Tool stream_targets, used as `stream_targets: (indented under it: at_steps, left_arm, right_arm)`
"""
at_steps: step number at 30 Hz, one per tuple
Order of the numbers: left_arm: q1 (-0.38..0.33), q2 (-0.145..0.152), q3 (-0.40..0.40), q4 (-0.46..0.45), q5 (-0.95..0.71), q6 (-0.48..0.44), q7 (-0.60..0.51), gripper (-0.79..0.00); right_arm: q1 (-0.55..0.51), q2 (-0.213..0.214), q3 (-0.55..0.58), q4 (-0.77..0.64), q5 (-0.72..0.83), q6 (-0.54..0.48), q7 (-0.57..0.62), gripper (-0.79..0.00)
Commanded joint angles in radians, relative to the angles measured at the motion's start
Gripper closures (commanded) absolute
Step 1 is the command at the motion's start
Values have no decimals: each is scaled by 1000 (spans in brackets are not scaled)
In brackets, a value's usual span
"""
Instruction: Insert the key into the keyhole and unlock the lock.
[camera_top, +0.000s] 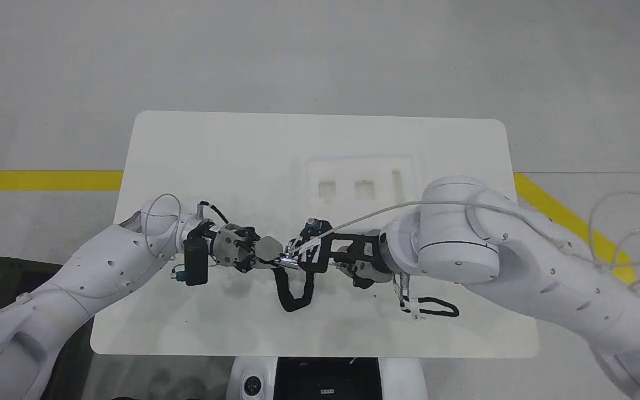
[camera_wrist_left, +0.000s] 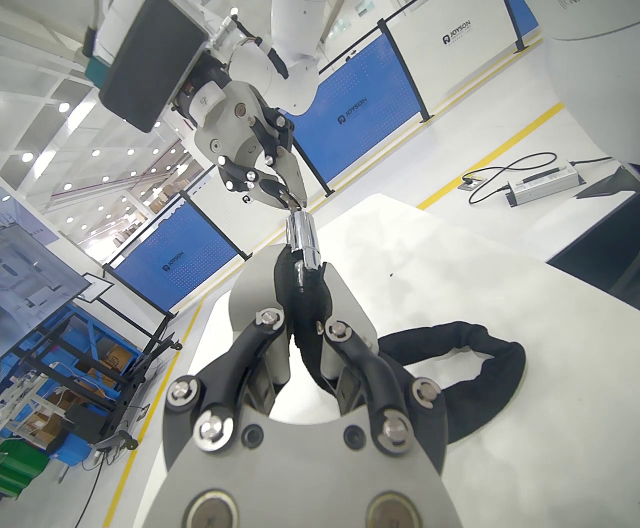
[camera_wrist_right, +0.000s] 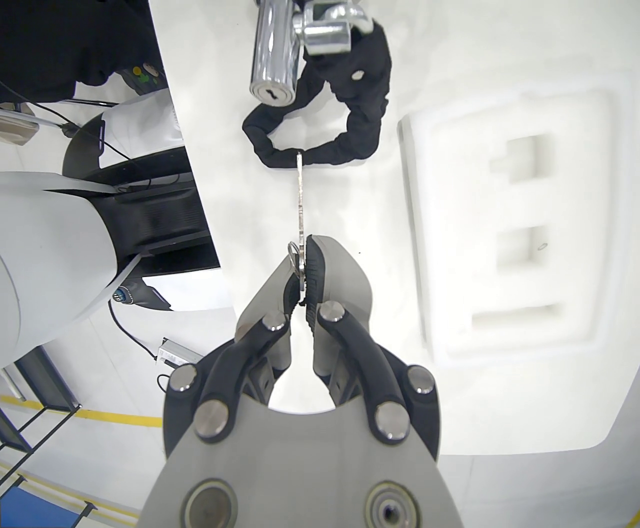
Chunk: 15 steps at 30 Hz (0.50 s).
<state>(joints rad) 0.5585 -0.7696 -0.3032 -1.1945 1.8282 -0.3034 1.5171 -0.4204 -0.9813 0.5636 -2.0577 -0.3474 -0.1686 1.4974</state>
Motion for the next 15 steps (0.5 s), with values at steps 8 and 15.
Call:
stream_targets:
  at_steps: [8, 15]
  left_arm:
    - [-118, -5, 115, 59, -64, 5, 5, 0]
    - [-118, -5, 115, 59, -64, 5, 5, 0]
  right_arm:
    - [-6, 2, 21, 34, 1, 5, 5, 0]
    - [-14, 6, 36, 38, -8, 21, 3, 0]
